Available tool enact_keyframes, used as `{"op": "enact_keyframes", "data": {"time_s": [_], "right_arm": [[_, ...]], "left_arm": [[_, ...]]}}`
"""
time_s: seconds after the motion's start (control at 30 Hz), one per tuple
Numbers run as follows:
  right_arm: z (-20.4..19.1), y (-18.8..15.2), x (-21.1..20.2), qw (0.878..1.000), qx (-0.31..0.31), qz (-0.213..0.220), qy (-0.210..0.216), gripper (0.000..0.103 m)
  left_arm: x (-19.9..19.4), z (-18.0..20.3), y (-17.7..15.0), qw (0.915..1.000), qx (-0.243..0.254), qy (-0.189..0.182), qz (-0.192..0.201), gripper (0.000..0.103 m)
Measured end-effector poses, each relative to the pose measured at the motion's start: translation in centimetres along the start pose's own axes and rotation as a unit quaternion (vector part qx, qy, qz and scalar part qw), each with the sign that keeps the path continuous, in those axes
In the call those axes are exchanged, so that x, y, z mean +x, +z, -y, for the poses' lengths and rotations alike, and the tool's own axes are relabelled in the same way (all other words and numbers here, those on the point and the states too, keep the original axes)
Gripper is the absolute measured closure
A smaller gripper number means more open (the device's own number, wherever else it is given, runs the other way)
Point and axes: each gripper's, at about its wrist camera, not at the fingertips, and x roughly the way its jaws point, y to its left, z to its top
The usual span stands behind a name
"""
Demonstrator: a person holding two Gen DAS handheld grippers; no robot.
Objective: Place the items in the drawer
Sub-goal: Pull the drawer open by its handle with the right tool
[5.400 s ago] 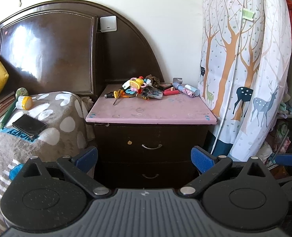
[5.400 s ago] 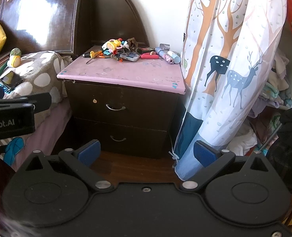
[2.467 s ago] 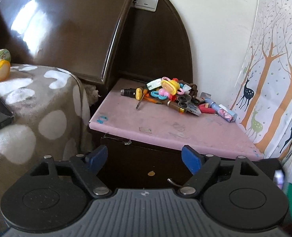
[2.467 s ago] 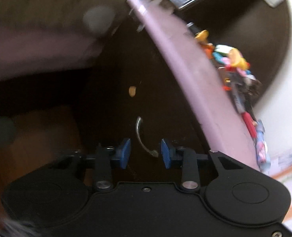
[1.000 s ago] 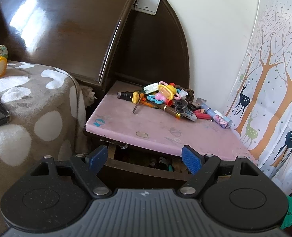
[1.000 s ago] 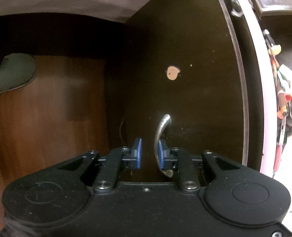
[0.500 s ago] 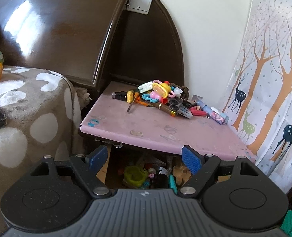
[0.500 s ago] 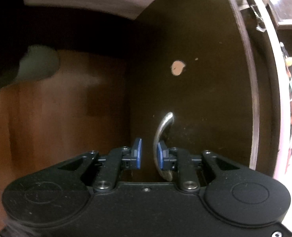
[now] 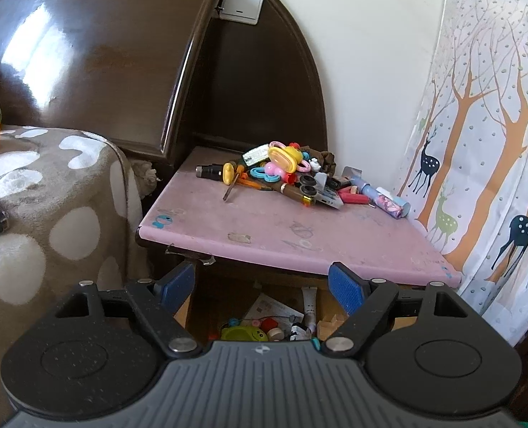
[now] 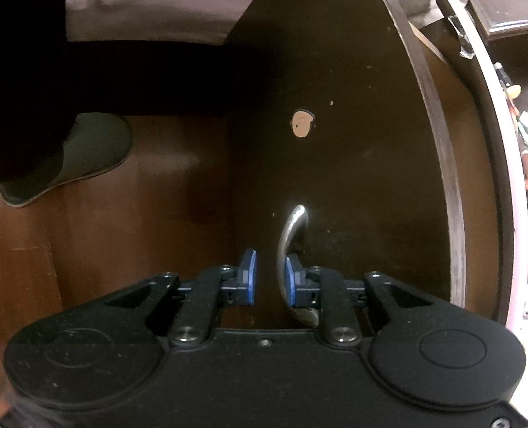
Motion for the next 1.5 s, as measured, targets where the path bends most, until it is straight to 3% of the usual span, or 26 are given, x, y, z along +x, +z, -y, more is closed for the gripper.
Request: {"op": "enact_keyframes", "data": {"time_s": [0.47, 0.67, 1.0, 1.17, 1.3, 1.5], "right_arm": [[-2.2, -1.6, -2.8, 1.0, 0.002, 0.003, 0.016, 0.084], [-3.8, 1.5, -0.1, 1.0, 0.012, -0.003, 0.011, 0.083], [-3.4, 1.9, 0.7, 0.999, -0.032, 0.0, 0.03, 0.084], [-4.0, 2.2, 1.2, 1.0, -0.002, -0.005, -0.008, 0.082], [-4.0, 2.1, 1.3, 1.0, -0.002, -0.006, -0.015, 0.082], [-3.4, 1.3, -0.3, 0.999, -0.036, 0.016, 0.023, 0.082]], "left_arm": [[0.5, 1.1, -0.1, 1.0, 0.006, -0.004, -0.006, 0.02], [0.7, 1.7, 0.0, 0.9999, 0.01, -0.006, -0.008, 0.02], [0.9, 3.1, 0.4, 0.9996, 0.018, -0.021, -0.008, 0.02], [0.8, 3.2, 0.3, 0.9995, 0.021, -0.02, -0.011, 0.02], [0.9, 3.4, 0.3, 0.9995, 0.02, -0.023, -0.013, 0.02], [1.2, 3.5, 0.0, 0.9995, 0.019, -0.019, -0.017, 0.02]]}}
